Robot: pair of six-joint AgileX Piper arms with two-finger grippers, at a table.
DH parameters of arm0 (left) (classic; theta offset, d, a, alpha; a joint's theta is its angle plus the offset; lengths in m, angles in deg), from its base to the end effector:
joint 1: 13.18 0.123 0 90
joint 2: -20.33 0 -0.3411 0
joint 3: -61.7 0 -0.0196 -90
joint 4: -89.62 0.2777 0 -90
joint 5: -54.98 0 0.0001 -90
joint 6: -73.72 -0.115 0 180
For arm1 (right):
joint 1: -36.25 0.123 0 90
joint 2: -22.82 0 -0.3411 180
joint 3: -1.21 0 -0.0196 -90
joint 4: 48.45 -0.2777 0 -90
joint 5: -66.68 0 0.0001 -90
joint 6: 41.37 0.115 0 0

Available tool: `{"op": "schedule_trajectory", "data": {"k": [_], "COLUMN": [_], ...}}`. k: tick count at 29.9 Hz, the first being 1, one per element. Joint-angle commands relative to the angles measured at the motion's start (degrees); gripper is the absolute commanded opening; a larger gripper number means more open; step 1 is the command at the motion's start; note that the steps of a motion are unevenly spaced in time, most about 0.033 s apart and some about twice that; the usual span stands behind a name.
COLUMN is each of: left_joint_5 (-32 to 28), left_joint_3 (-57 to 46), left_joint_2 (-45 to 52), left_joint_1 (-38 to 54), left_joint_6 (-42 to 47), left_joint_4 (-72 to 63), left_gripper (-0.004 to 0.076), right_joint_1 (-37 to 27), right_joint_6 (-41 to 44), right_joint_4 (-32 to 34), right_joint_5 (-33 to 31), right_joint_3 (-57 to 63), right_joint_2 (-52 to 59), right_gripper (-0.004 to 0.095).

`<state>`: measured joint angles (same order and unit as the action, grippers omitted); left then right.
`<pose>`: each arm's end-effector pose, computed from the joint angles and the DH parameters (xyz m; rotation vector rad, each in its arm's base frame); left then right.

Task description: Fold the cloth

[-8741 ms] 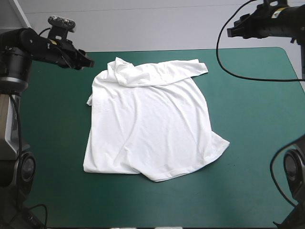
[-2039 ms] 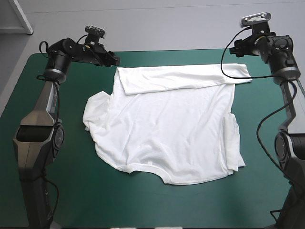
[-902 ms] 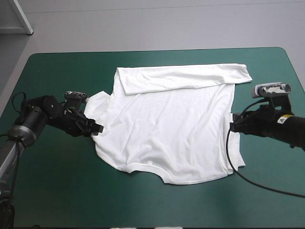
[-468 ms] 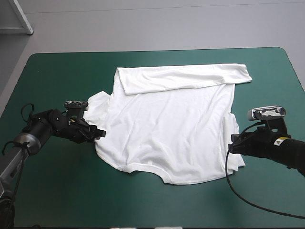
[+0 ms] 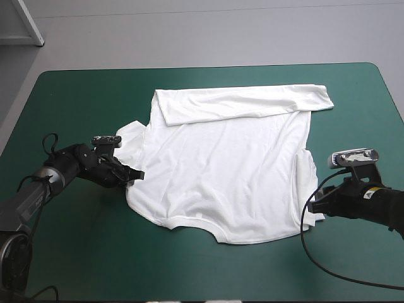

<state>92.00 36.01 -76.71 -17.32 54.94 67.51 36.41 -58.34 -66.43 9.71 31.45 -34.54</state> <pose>0.3257 -0.0497 0.2242 0.1804 2.7355 -0.3302 0.1590 0.0302 0.3524 -0.2611 2.4623 0.2765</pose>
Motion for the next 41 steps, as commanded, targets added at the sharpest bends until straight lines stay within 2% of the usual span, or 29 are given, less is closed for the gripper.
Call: {"op": "schedule_trajectory", "data": {"k": [1,7,9,12,14,24,30,39,41], "left_joint_5": [-2.5,-2.9,-2.6,-2.0,-2.0,-2.3,-2.5,-2.5,-2.5], "left_joint_3": [1.0,1.0,1.0,0.9,0.9,0.9,0.9,0.9,0.9], "left_joint_2": [1.0,1.0,1.0,1.0,1.0,1.0,1.0,1.0,1.0], "left_joint_1": [0.0,-0.1,-0.1,-0.1,-0.1,-0.1,-0.1,-0.1,-0.1], "left_joint_6": [-0.4,-1.7,-2.4,-3.2,-3.2,-3.5,-3.5,-3.5,-3.5], "left_joint_4": [-1.6,-1.6,-1.6,-1.6,-1.6,-1.6,-1.6,-1.6,-1.6], "left_gripper": [0.0021,0.0019,0.0019,0.0019,0.0019,0.0019,0.0019,0.0019,0.0019], "right_joint_1": [-0.4,-0.4,-0.4,-0.4,-0.4,-0.4,-0.4,-0.4,-0.4], "right_joint_6": [-1.5,-0.3,-0.8,-1.2,-1.2,-1.2,-3.4,-5.0,-5.4], "right_joint_4": [-1.8,-1.5,-1.5,-1.5,-1.5,-4.7,-6.6,-6.1,-6.1], "right_joint_5": [-2.4,-1.7,1.4,4.8,6.1,7.6,11.2,14.8,14.8], "right_joint_3": [-1.0,1.1,2.8,5.1,6.4,11.7,11.8,11.8,11.8], "right_joint_2": [-1.4,-2.9,-3.1,-3.3,-3.9,-11.4,-15.6,-24.9,-26.5], "right_gripper": [0.0414,0.0434,0.0495,0.0642,0.0683,0.0672,0.0578,0.0578,0.055]}}
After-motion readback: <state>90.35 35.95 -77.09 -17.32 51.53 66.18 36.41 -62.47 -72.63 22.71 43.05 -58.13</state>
